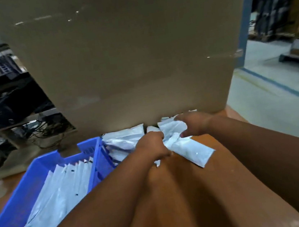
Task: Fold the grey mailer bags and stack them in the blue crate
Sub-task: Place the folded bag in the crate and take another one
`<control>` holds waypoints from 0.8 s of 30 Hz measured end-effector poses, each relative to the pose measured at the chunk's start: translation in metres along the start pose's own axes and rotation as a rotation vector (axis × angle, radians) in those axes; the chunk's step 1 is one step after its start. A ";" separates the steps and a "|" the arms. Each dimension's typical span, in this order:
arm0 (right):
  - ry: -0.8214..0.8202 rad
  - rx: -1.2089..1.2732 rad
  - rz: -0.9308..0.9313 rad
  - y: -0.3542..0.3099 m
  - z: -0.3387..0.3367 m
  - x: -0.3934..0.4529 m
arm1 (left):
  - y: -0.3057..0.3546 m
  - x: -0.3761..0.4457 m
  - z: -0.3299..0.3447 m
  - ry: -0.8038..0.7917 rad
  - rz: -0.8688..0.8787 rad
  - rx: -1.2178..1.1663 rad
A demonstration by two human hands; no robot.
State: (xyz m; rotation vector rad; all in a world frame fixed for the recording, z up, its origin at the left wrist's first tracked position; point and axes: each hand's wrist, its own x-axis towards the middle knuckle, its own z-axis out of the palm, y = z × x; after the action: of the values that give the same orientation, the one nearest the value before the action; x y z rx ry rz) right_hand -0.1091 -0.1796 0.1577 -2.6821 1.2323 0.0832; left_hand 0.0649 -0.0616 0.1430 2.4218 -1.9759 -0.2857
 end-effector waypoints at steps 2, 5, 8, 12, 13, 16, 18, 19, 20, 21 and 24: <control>-0.019 0.034 0.103 0.031 0.030 -0.004 | 0.022 0.019 0.020 -0.059 0.027 -0.006; -0.086 0.082 0.167 0.055 0.075 -0.007 | 0.046 0.047 0.053 -0.155 0.015 0.021; -0.108 0.121 0.184 0.059 0.119 -0.007 | 0.054 0.070 0.094 -0.213 -0.115 -0.041; -0.018 0.097 0.159 0.055 0.166 -0.004 | 0.056 0.064 0.129 -0.087 0.021 0.264; 0.018 0.111 0.136 0.054 0.171 -0.005 | 0.055 0.063 0.133 -0.056 0.059 0.285; 0.064 0.154 0.057 0.058 0.176 -0.014 | 0.049 0.057 0.139 -0.030 0.165 0.286; 0.073 0.152 -0.018 0.063 0.179 -0.029 | 0.046 0.048 0.141 -0.043 0.268 0.308; 0.072 0.156 -0.061 0.066 0.182 -0.039 | 0.045 0.041 0.142 -0.049 0.323 0.318; 0.067 0.162 -0.111 0.068 0.184 -0.049 | 0.043 0.032 0.144 -0.062 0.368 0.329; 0.062 0.159 -0.160 0.069 0.187 -0.061 | 0.041 0.021 0.147 -0.081 0.398 0.343; 0.063 0.120 -0.247 0.064 0.194 -0.100 | 0.030 -0.023 0.169 -0.114 0.433 0.322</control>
State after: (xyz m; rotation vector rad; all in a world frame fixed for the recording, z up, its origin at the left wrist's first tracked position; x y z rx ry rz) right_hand -0.2170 -0.1081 -0.0292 -2.7245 0.8809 -0.1078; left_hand 0.0072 -0.0269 -0.0168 2.0804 -2.7086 -0.1059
